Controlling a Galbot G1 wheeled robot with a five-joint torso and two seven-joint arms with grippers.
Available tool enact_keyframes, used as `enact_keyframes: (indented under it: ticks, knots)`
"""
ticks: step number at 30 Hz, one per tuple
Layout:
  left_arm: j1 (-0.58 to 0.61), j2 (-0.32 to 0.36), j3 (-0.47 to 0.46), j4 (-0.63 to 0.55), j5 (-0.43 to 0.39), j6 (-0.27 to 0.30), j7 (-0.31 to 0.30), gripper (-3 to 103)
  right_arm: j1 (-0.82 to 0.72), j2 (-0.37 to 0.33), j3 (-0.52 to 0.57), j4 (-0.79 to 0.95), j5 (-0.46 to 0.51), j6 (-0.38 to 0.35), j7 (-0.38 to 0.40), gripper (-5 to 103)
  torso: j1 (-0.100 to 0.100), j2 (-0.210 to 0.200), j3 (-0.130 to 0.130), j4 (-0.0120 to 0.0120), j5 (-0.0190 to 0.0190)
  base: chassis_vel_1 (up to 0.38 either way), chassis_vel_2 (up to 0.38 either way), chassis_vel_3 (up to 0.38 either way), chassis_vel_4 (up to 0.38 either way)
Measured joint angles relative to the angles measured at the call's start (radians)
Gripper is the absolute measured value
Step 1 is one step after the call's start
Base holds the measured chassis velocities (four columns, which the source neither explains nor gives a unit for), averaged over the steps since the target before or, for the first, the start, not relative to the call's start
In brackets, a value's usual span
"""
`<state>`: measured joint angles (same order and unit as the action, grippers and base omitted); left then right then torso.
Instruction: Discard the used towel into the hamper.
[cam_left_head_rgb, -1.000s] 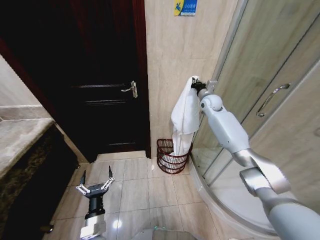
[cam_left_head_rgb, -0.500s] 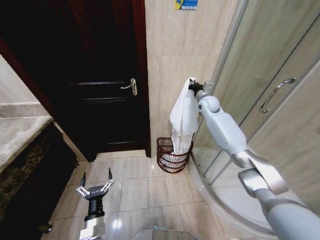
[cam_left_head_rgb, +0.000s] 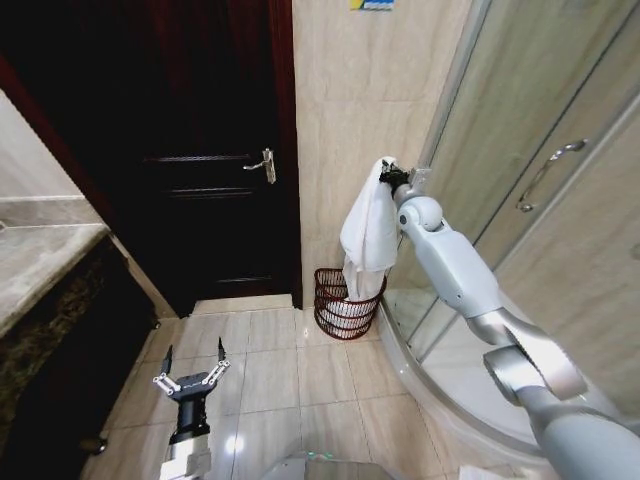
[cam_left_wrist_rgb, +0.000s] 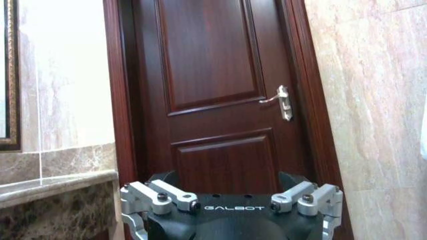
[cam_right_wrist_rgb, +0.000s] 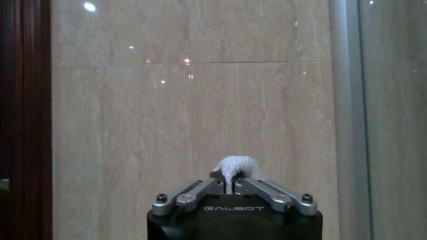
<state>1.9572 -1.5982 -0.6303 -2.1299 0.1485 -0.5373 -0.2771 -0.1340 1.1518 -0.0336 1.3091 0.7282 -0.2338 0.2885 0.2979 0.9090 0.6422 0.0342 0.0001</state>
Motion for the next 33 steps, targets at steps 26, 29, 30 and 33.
enact_keyframes:
  ticks: [26, 29, 30, 33]
  knots:
    - [0.012, -0.005, 0.005, -0.002, 0.027, -0.006, 0.0, 100, -0.045, -0.022, 0.024, 0.058, 0.005, 0.009, 0.009, 3, -0.047, -0.107, -0.06, 0.0, -0.0002, -0.02, 0.024, 0.022, -0.024]
    - [0.012, -0.004, 0.005, -0.002, 0.027, -0.006, 0.0, 100, -0.07, -0.023, 0.033, 0.083, 0.004, 0.009, 0.02, 3, -0.052, -0.119, -0.067, 0.0, -0.0001, -0.17, 0.178, 0.185, -0.19]
    - [0.012, -0.004, 0.005, -0.002, 0.027, -0.006, 0.0, 100, -0.089, -0.024, 0.041, 0.104, 0.003, 0.007, 0.03, 3, -0.054, -0.125, -0.07, 0.0001, -0.0002, -0.16, 0.186, 0.19, -0.174]
    - [0.011, -0.004, 0.004, -0.001, 0.027, -0.006, 0.0, 100, -0.131, -0.025, 0.058, 0.152, -0.004, 0.001, 0.052, 3, -0.059, -0.136, -0.076, 0.0001, -0.0002, -0.165, 0.163, 0.187, -0.154]
